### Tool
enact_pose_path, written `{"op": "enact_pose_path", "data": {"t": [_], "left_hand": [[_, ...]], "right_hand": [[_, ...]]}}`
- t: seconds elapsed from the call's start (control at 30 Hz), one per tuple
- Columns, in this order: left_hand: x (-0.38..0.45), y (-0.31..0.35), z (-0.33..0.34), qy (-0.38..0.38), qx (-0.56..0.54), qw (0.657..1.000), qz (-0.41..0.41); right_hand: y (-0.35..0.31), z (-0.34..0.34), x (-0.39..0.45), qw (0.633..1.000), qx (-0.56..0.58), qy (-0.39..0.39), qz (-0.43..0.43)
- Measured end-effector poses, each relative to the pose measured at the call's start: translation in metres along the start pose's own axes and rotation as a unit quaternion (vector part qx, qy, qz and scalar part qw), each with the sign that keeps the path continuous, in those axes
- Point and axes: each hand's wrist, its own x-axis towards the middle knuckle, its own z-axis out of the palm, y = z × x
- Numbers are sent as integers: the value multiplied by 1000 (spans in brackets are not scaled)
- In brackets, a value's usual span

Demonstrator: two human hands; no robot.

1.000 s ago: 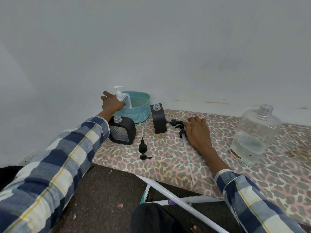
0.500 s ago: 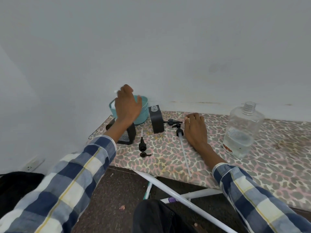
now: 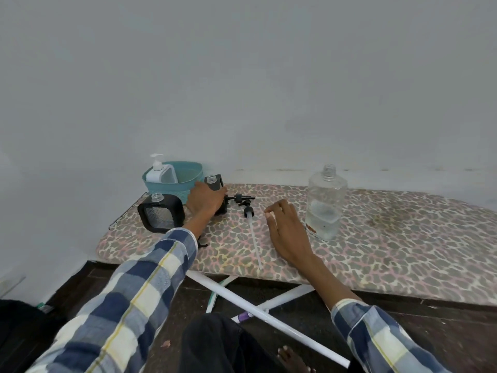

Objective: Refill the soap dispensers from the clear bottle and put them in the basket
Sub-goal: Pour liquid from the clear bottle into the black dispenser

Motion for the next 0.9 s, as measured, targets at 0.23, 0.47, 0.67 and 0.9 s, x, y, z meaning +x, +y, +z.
{"op": "enact_pose_path", "data": {"t": [0.23,0.47,0.67,0.9], "left_hand": [[-39,15,-24,108,-202,973,42],[-82,17,-3,-8,-411,908,76],[-111,19,37,-83,-436,893,73],[-126,13,62,-105,-364,917,122]], "right_hand": [[-9,-22,-27,997,62,36,-22],[-14,-55,-39,983,85,162,3],[16,-79,-45,961,35,263,76],[53,-81,-40,956,47,210,197]]}}
